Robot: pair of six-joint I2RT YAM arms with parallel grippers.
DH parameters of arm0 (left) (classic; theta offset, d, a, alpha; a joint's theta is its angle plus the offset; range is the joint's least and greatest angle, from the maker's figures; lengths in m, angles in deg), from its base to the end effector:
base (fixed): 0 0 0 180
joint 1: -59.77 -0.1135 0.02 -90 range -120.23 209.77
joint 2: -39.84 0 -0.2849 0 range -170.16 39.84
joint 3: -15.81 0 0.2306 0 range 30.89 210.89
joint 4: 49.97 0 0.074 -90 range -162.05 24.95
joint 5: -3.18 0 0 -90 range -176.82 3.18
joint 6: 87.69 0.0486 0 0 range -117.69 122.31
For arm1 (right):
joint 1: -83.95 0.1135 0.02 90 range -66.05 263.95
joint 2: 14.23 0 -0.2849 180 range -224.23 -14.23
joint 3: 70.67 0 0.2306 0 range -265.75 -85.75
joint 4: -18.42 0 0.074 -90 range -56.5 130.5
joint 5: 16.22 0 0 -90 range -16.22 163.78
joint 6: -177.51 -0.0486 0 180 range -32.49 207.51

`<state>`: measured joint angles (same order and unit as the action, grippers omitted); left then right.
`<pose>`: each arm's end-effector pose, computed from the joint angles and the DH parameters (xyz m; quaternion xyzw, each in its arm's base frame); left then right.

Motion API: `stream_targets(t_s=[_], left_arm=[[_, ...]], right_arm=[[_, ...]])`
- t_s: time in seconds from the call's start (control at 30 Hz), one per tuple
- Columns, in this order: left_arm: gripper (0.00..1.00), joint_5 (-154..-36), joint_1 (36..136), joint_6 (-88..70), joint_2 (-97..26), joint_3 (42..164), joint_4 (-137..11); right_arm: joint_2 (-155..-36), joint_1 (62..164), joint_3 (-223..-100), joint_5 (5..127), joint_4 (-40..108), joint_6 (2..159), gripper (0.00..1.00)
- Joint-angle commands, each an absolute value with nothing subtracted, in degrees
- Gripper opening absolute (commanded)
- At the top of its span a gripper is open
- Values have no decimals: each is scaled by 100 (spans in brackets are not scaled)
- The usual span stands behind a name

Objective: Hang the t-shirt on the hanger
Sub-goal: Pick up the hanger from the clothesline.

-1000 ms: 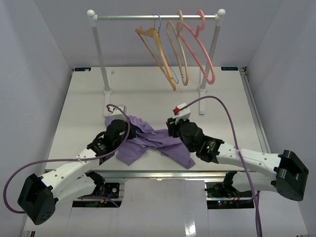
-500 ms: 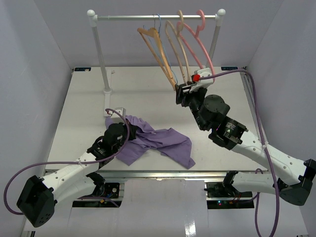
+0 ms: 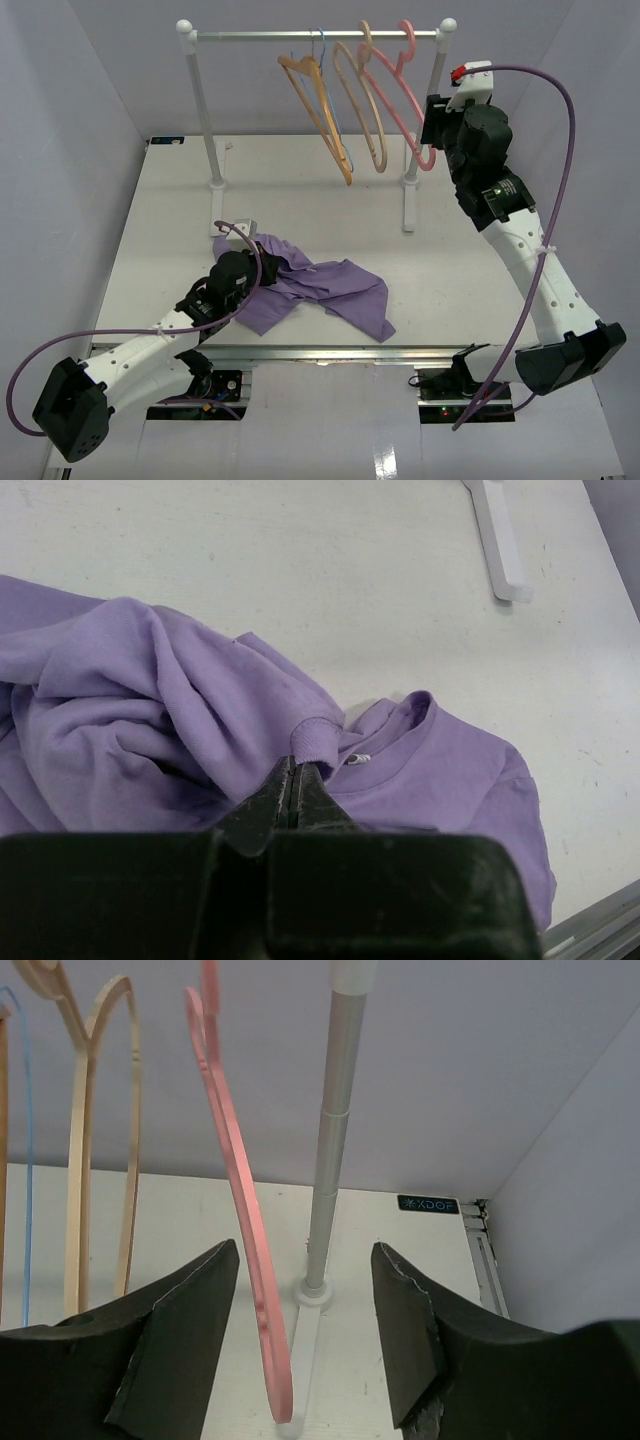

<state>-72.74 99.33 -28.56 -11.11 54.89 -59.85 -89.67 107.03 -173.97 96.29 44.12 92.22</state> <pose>0.1453 -0.1047 0.2424 -0.0063 0.8244 -0.2382 0.5134 0.2567 0.0891 0.5015 -0.0269 0.6942 -0.0209 0.7190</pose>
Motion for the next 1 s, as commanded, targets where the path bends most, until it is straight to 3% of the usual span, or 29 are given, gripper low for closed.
stream_targets(t_s=[0.0, 0.4, 0.63, 0.83, 0.97], left_arm=[[0, -7514, 9976, -2828, -1151, 5611, -5909], [0, -7574, 9984, -2810, -1278, 5637, -5898], [0, -7557, 9984, -2810, -1280, 5637, -5898], [0, -7558, 9993, -2810, -1281, 5636, -5898], [0, -7578, 9993, -2810, -1304, 5641, -5895]], right_arm=[[-9190, 10350, -17872, 8038, 4666, 9208, 63], [-10114, 10100, -18589, 7812, 5073, 9352, 65], [-10481, 10108, -18853, 7851, 5264, 9463, 58], [-10779, 10107, -19229, 7974, 5415, 9438, 36], [-10929, 10100, -19598, 8024, 5532, 9410, 10]])
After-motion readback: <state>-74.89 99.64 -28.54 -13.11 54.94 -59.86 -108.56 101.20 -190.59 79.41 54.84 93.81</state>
